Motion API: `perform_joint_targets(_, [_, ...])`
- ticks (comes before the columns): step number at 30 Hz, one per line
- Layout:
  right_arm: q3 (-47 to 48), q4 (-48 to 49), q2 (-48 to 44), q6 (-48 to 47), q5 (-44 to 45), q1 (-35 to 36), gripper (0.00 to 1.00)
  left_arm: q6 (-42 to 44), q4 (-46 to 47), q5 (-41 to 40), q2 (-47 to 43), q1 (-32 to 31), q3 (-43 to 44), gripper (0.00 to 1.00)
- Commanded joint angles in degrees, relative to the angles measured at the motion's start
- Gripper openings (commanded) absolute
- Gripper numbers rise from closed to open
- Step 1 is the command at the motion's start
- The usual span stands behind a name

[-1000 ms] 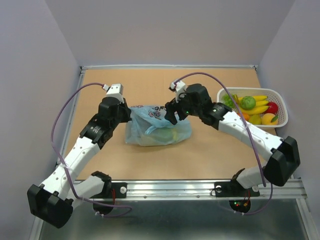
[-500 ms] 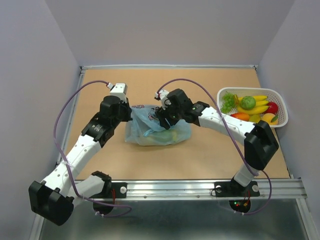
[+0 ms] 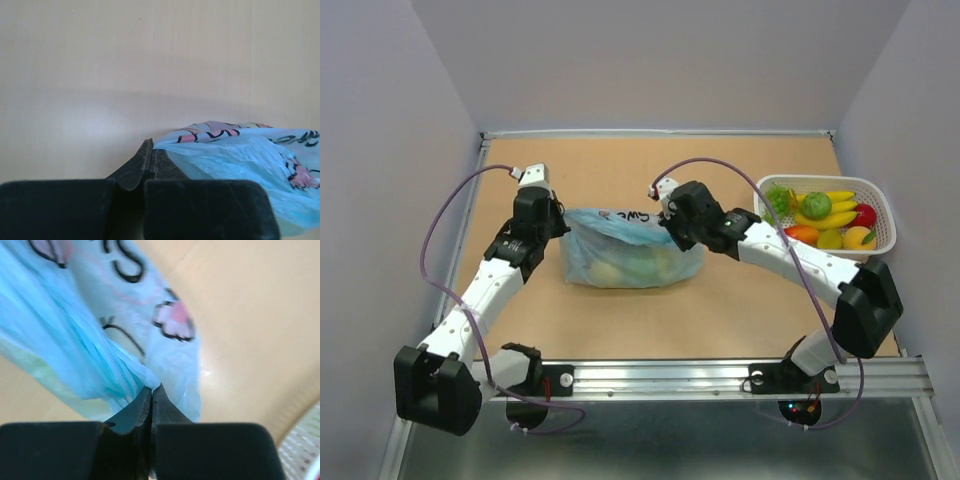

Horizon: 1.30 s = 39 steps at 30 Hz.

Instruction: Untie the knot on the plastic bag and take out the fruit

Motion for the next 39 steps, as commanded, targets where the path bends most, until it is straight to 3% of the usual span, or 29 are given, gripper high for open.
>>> perform_joint_targets(1, [4.6,0.4,-6.5,-1.0,14.1,-2.4,0.01,-3.0,5.0,-0.5,3.4,5.5,0.9,0.0])
perform_joint_targets(7, [-0.3,12.5,-17.3,5.2,20.1,-4.2,0.01,-6.5,8.7,4.9,8.3,11.1,3.0,0.0])
perform_joint_targets(13, [-12.4,18.7,-24.2,15.5,10.0,-4.1,0.01,-4.7,9.4,8.8,11.0,11.1,9.2,0.0])
perform_joint_targets(15, [-16.5,18.8,-25.2,18.5,8.0,-4.1,0.01,-4.3,9.4,12.3,10.2,11.1,10.0,0.11])
perform_joint_targets(16, [-18.8,19.0,-25.5,19.3,7.4,-4.1,0.01,-4.1,9.4,13.2,8.7,11.1,10.0,0.24])
perform_joint_targets(18, [-20.3,19.2,-26.2,21.4,6.8,-4.1,0.01,-4.1,9.4,16.2,6.4,10.9,9.6,0.41])
perform_joint_targets(19, [-20.8,19.4,-26.9,21.7,6.5,-4.1,0.01,-4.3,9.4,17.3,3.6,10.6,8.9,0.61])
perform_joint_targets(24, [-20.2,20.0,-26.4,20.8,6.4,-4.1,0.01,-5.7,5.4,13.7,-4.7,2.2,6.8,0.92])
perform_joint_targets(29, [-18.2,20.9,-23.8,19.1,6.6,-4.1,0.01,-15.1,-0.3,4.6,-8.2,-10.9,2.3,0.93])
perform_joint_targets(33, [-17.4,21.7,-22.7,18.6,6.2,-4.1,0.01,-21.2,-0.1,-0.5,-9.2,-17.4,-3.5,0.93])
perform_joint_targets(39, [-16.5,22.3,-20.9,17.9,5.1,-4.1,0.01,-28.1,5.1,-6.5,-8.3,-21.9,-11.1,0.91])
